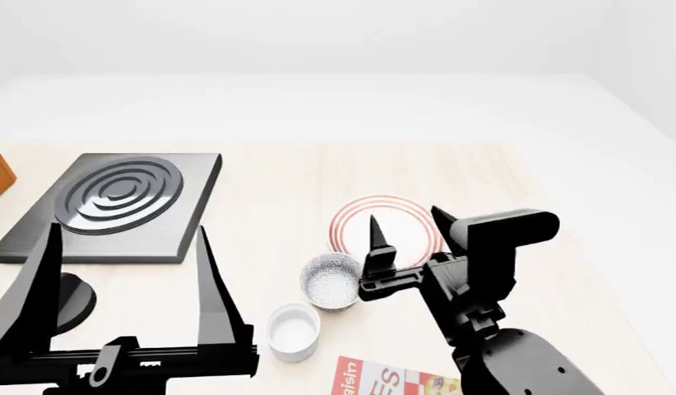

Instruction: Pick the akita bowl between the plate and the ramekin and place it on the plate.

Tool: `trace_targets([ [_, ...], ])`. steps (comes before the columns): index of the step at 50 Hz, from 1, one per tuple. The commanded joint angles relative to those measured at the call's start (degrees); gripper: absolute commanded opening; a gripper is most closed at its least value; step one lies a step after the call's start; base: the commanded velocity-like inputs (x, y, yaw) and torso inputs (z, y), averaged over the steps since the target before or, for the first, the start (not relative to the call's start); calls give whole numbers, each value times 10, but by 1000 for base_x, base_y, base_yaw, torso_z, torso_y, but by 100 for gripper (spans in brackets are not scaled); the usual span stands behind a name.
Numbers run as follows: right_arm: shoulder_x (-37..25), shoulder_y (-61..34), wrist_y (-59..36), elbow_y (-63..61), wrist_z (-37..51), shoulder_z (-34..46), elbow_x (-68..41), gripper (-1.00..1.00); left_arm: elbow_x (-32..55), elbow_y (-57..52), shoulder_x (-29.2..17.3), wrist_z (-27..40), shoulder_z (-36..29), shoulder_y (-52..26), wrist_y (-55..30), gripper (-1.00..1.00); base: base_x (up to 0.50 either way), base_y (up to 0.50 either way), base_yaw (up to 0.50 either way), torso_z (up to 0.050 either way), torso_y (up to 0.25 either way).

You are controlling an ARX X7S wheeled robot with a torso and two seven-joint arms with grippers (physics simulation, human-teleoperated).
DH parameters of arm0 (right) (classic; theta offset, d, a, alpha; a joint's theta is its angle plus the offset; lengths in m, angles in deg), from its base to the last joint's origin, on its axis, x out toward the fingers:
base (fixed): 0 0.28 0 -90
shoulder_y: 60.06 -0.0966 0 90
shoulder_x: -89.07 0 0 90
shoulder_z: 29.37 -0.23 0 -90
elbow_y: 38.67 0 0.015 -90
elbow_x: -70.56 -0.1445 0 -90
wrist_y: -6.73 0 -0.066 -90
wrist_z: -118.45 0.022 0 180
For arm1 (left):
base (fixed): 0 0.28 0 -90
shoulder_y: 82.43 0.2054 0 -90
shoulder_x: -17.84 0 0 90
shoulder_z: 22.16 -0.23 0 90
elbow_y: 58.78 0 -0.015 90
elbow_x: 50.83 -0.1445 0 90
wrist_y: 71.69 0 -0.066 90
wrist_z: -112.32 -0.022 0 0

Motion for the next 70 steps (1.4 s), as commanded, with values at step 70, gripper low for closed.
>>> trace_targets([
  [70, 54, -8, -35, 140, 78, 74, 0, 100, 1, 10, -9, 5, -4, 4, 12, 100, 0, 0, 0, 0, 0],
])
